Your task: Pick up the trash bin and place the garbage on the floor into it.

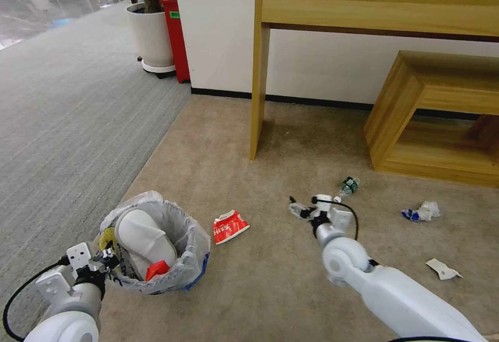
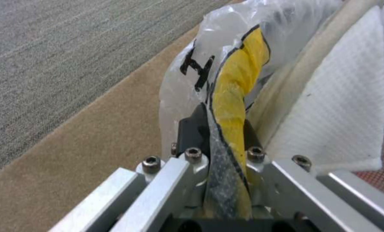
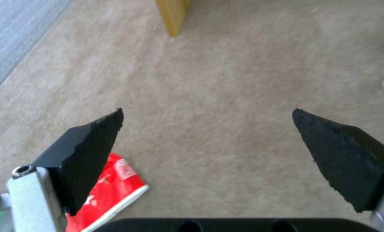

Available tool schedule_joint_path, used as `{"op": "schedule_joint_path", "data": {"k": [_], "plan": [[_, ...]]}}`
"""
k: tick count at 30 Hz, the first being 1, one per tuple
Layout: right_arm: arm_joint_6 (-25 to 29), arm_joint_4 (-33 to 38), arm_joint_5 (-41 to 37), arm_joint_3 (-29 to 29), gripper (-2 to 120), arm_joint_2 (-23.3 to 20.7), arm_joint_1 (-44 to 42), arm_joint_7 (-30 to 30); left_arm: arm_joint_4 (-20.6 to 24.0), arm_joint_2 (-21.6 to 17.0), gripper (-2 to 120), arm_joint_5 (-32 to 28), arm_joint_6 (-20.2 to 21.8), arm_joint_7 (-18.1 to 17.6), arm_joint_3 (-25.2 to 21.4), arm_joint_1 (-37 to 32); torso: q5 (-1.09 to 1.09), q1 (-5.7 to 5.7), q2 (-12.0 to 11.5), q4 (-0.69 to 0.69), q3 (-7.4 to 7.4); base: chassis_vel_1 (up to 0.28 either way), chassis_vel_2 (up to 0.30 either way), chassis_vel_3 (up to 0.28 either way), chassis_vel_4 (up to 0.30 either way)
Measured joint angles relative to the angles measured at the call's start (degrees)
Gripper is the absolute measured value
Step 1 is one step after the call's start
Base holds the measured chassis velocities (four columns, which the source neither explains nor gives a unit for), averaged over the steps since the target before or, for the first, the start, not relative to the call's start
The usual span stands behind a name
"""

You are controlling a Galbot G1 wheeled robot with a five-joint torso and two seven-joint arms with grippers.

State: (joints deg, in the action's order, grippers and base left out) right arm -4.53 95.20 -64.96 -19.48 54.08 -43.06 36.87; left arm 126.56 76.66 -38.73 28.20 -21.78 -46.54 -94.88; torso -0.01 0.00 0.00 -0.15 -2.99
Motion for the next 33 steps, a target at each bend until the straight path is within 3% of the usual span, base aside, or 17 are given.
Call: {"op": "schedule_joint_path", "data": {"k": [8,16,33], "plan": [[0.19,-3.15,1.19,-3.07,100,2.26,2.49,-0.91,-0.90,-0.53,3,-0.54,-0.01,0.00,-0.26,0.55,0.00,0.00,0.00,0.00,0.00,0.000,0.000,0.000,0.000],[7.49,-3.72,8.36,-0.52,100,0.67,0.57,-6.11,-1.25,-1.13,3,-0.75,-0.06,0.00,-0.26,0.88,0.01,0.00,0.00,-0.01,0.00,0.000,0.000,0.000,0.000],[8.25,-2.86,11.28,-0.19,100,0.11,0.57,-6.80,-0.46,-1.31,3,-0.83,-0.07,0.00,-0.37,0.60,0.01,0.00,0.00,0.00,0.01,-0.002,0.002,0.004,-0.002]]}}
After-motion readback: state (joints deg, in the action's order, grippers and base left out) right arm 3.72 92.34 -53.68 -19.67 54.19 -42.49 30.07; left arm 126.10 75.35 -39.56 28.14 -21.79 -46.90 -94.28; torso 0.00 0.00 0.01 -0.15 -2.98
